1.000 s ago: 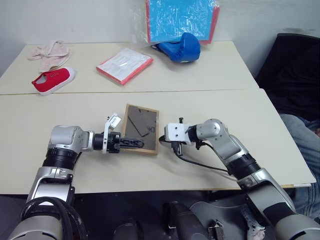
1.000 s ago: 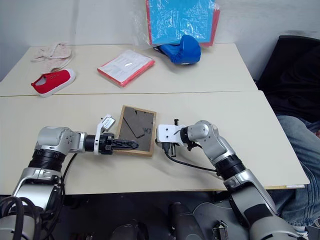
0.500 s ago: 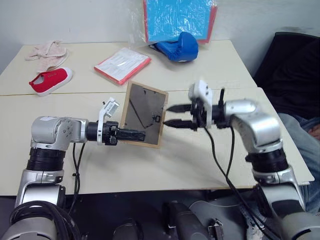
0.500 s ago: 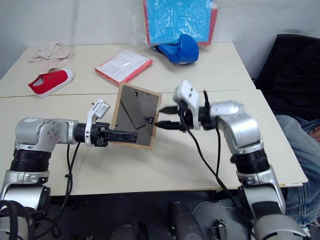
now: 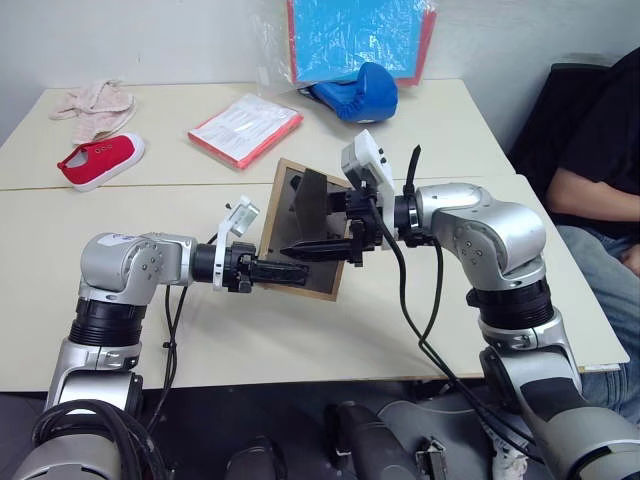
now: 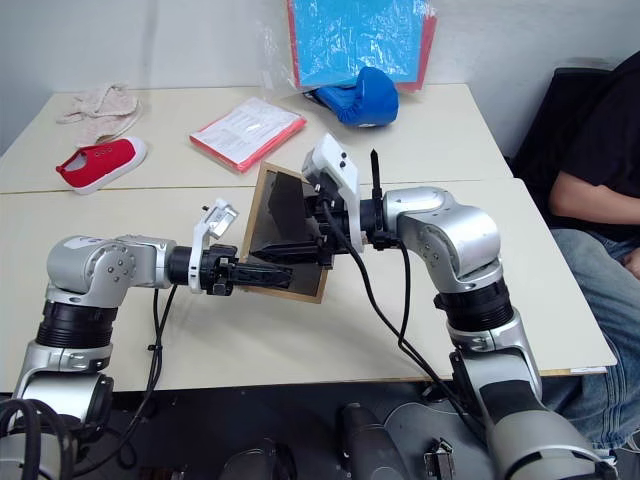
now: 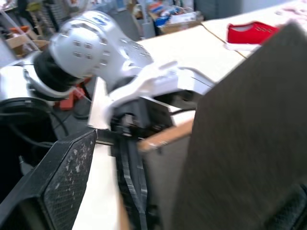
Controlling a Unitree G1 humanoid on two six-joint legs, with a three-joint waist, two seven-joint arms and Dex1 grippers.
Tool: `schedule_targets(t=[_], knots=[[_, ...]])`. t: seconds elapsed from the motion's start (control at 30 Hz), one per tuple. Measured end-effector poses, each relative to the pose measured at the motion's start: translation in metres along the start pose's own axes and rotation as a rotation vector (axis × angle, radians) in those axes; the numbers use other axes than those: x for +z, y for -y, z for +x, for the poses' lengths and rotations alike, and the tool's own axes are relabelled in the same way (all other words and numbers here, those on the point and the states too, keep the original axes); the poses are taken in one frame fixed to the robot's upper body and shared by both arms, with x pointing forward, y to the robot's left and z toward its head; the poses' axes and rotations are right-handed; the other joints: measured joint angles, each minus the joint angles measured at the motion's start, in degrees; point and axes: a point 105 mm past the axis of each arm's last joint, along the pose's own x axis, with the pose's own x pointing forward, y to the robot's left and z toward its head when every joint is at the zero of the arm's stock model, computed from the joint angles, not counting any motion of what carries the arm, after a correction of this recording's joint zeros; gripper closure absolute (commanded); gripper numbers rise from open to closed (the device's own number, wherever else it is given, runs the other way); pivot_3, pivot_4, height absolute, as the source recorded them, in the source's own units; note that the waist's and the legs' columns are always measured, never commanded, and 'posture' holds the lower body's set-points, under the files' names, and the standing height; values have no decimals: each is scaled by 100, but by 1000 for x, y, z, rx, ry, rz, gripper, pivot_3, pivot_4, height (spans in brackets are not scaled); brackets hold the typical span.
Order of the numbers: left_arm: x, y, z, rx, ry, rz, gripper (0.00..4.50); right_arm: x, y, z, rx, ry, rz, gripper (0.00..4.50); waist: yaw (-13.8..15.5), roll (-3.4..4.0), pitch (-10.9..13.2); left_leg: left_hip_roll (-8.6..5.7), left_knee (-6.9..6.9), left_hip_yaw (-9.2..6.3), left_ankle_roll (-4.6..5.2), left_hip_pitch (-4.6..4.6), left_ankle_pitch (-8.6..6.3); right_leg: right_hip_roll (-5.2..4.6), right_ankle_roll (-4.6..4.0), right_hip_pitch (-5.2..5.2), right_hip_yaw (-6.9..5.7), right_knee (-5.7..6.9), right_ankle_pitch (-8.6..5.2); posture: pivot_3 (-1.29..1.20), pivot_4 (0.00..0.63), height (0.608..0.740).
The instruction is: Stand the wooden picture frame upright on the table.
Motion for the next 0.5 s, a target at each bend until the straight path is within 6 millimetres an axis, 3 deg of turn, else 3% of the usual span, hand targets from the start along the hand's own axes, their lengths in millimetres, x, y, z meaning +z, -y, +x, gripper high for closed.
schedule_targets(t=[0.1,0.33,0.43,0.47,0.5], knots=[[1,-2,-5,20,1,3,3439,-6,3,-17,-57,-46,-26,0,13,0,0,0,-1,-5,1,-5,0,0,1,0,-2,-8,1,0,150,740],[1,-5,-12,50,3,4,3439,-21,9,-85,-210,-144,-113,0,62,-2,2,-2,-1,-25,5,-27,-1,1,9,-2,-15,-31,3,0,150,740],[2,-4,-12,41,4,1,3439,-32,25,-95,-335,-220,-403,0,43,-8,2,-3,0,-27,5,-26,-1,5,13,1,-12,-34,3,0,150,740],[4,-2,-11,29,4,-4,3439,-44,39,-97,-418,-287,-676,0,37,-10,4,-6,-2,-27,6,-27,0,6,18,1,-8,-40,2,0,150,740],[5,-1,-11,27,6,-5,3439,-51,43,-96,-430,-318,-782,0,31,-10,5,-7,-3,-26,6,-28,1,6,19,-1,-5,-40,2,0,150,740]])
